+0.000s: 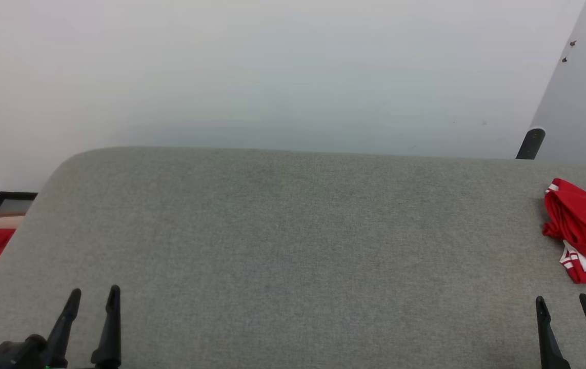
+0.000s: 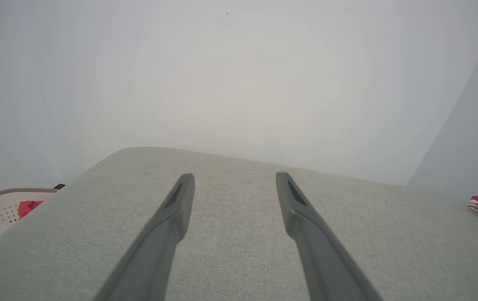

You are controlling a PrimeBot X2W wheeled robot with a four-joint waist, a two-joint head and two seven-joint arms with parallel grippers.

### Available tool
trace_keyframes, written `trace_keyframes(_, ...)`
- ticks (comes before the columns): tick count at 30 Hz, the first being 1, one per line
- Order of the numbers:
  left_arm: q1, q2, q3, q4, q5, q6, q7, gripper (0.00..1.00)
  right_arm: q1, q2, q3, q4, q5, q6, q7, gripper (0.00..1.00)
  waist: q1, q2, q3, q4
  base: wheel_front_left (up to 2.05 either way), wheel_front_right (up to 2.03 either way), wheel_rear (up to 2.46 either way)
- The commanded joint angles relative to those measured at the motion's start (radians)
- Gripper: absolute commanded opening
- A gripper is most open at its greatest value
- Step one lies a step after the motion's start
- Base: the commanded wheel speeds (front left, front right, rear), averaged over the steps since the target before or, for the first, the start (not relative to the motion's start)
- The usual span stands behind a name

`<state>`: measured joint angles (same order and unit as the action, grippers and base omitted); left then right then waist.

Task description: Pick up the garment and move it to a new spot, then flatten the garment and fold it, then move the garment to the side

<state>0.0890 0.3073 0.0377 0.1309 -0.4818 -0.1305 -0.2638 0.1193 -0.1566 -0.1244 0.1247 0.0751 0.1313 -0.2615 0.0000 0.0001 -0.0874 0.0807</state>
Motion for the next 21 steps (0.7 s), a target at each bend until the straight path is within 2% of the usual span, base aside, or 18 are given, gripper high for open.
trace_keyframes(1,0.011,0.004,-0.004,-0.004,0.000,0.000,0.000,1.00,0.011,0.005,-0.002,-0.007,-0.006,-0.001,-0.004,1.00,0.0000,-0.0001,-0.001,-0.002,0.00,0.00,0.00)
trace_keyframes(13,0.003,0.026,-0.046,0.006,0.016,0.000,0.000,1.00,0.012,0.005,-0.007,-0.011,0.000,-0.001,-0.004,1.00,0.0000,-0.0001,0.003,-0.003,0.00,0.00,0.00)
trace_keyframes(14,0.000,0.020,-0.047,0.009,0.010,0.000,0.000,0.00,0.010,0.007,-0.004,-0.004,-0.001,0.000,0.001,0.00,0.0000,-0.0001,0.003,-0.003,0.00,0.00,0.00)
trace_keyframes(17,0.011,-0.002,-0.056,0.035,0.005,0.000,0.002,0.00,0.017,0.018,-0.001,0.025,0.002,0.000,0.006,0.00,0.0000,-0.0001,0.003,-0.004,0.00,0.00,0.00)
trace_keyframes(21,-0.001,-0.016,-0.048,0.039,-0.059,0.000,0.023,0.00,-0.007,0.023,-0.010,0.040,0.084,0.000,0.036,0.00,0.0000,-0.0001,0.006,-0.006,0.00,0.00,0.00)
